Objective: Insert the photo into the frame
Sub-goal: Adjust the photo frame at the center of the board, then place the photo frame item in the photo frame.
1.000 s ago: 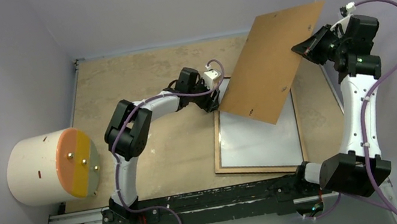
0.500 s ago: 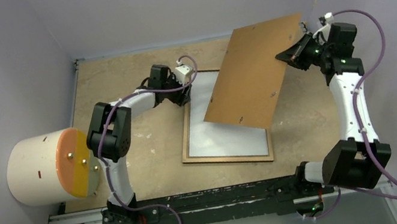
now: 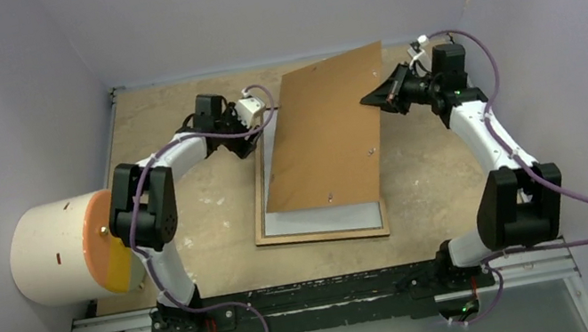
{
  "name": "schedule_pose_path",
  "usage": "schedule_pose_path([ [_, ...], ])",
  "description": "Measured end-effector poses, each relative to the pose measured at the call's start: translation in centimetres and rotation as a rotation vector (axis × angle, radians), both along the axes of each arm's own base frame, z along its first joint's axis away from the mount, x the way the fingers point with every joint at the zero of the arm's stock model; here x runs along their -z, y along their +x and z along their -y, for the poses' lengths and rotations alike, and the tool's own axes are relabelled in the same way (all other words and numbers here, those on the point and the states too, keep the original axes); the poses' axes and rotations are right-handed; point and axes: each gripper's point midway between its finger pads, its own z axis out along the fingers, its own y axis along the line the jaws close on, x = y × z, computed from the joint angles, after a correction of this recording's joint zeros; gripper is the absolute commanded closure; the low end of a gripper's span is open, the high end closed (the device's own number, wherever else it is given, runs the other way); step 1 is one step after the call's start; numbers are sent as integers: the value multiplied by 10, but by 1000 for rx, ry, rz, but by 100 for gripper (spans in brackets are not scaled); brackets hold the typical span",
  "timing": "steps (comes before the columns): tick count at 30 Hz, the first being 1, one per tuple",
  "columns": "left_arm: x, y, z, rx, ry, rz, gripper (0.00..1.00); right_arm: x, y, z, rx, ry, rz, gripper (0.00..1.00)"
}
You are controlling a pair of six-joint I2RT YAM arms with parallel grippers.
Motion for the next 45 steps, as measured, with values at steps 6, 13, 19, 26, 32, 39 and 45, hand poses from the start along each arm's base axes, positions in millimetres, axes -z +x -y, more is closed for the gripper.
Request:
schedule_pose_path([
  [6,-42,14,-13,-22,-22,75,7,20,7,-21,-99,40,-31,100],
  [13,-79,19,-16,-32,-56,132,4,54,20,-23,-157,26,-76,100],
  [19,-65,15,-33,-88,-2,100,4,71,25,-25,-181,35,-94,100],
  [26,-34,4,-50,-134,56,30,3,74,29,-29,-195,57,-63,100],
  [32,2,-10,-56,-146,84,-47,4,88,20,-30,-190,77,-99,100],
  [39,28,-27,-59,-148,96,-100,5,99,10,-37,-208,92,-125,100],
  [45,32,-27,-53,-145,80,-81,5,103,5,-45,-216,100,-135,100],
])
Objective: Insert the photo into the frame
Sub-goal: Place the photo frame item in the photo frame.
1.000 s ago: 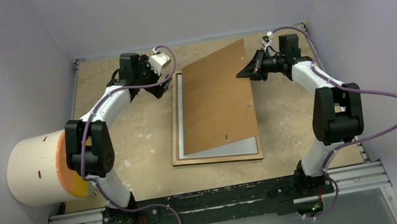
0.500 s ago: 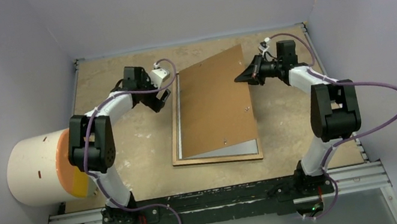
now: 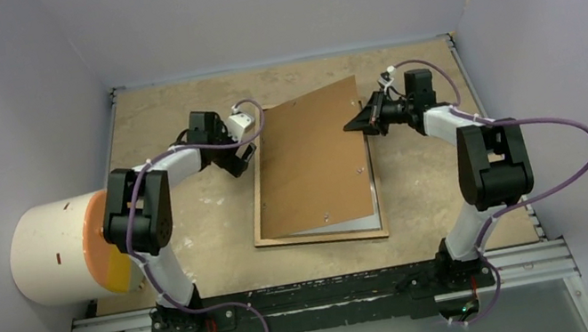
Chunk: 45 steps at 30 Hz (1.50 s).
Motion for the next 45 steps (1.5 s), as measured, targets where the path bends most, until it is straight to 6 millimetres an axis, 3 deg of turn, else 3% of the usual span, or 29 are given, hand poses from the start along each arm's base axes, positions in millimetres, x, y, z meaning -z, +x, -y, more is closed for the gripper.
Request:
schedule_pose_path([
  [8,0,-4,21,53,-23,33,9,5,1,0,2,-17,11,100],
  [20,0,-9,25,98,-28,31,12,19,5,4,7,-65,13,100],
  [23,0,-13,25,116,-20,24,12,24,6,5,16,-85,16,79],
  [27,1,-17,24,129,-13,12,12,45,8,6,41,-197,3,64],
  [34,1,-21,24,138,-7,3,11,71,7,-2,45,-412,-11,4],
  [41,1,-23,23,144,0,-3,11,91,-2,2,76,-596,-54,1],
  [45,1,-25,23,143,7,-8,11,90,-1,6,103,-713,-63,1],
])
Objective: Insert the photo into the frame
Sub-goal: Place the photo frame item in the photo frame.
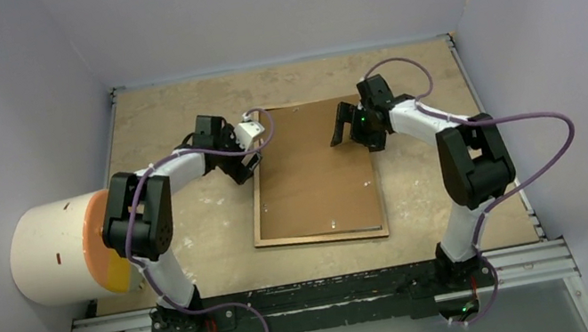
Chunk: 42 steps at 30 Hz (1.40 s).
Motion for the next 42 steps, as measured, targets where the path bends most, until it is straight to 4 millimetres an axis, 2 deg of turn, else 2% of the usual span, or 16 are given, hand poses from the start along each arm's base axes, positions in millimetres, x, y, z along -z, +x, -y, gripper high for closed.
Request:
schedule_pose_path([
  [6,0,-5,-2,1,7,-7,9,-12,5,6,10,-132,26,1],
  [17,1,-13,-5,16,24,-34,8,-12,2,29,35,-258,30,1],
  [20,1,-16,-7,17,28,-44,7,-30,5,33,54,-264,79,1],
  [25,4,-25,-13,11,12,-96,8,-83,9,23,100,-107,218,1],
  [28,4,-31,-15,8,-5,-131,9,-101,10,4,82,40,274,16],
  [31,-1,-38,-14,13,-28,-151,11,-96,1,-23,34,122,277,27],
  [33,-8,-39,-10,25,-49,-147,13,-91,-19,-59,-52,156,263,32],
  [35,-12,-40,-6,37,-70,-142,15,-91,-44,-103,-164,198,255,37],
  [39,-12,-47,-1,52,-105,-164,22,-83,-93,-178,-361,266,246,50],
  [42,-10,-54,2,54,-126,-191,25,-61,-123,-212,-454,273,210,52],
])
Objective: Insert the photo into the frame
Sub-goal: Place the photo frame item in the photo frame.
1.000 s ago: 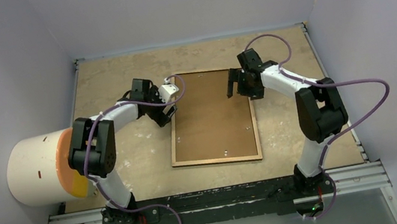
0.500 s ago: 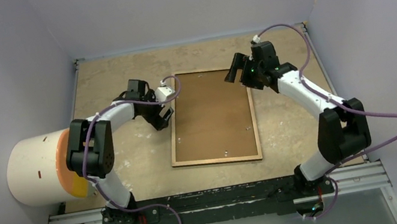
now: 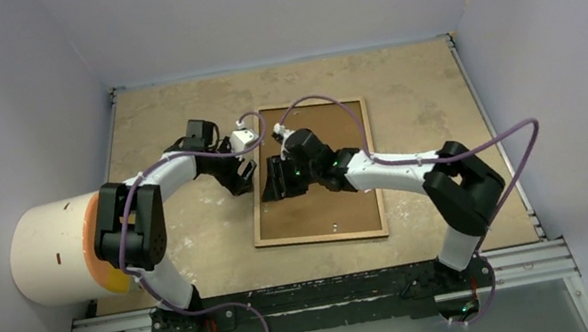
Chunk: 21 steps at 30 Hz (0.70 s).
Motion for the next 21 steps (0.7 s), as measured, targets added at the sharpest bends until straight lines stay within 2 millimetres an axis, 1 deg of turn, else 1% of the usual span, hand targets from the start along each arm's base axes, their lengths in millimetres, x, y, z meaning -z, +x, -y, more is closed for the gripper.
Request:
schedule_pose_path([
  [3,0,-4,3,5,-17,-16,32,19,-11,-12,-33,-19,-19,56],
  [7,1,-6,6,10,-38,-31,42,34,-10,-16,-37,-31,-29,64],
  [11,5,-9,8,9,-53,-57,50,46,-9,-19,-39,-42,-36,66],
  [21,10,-12,9,5,-65,-85,53,74,-6,-24,-44,-60,-51,68],
])
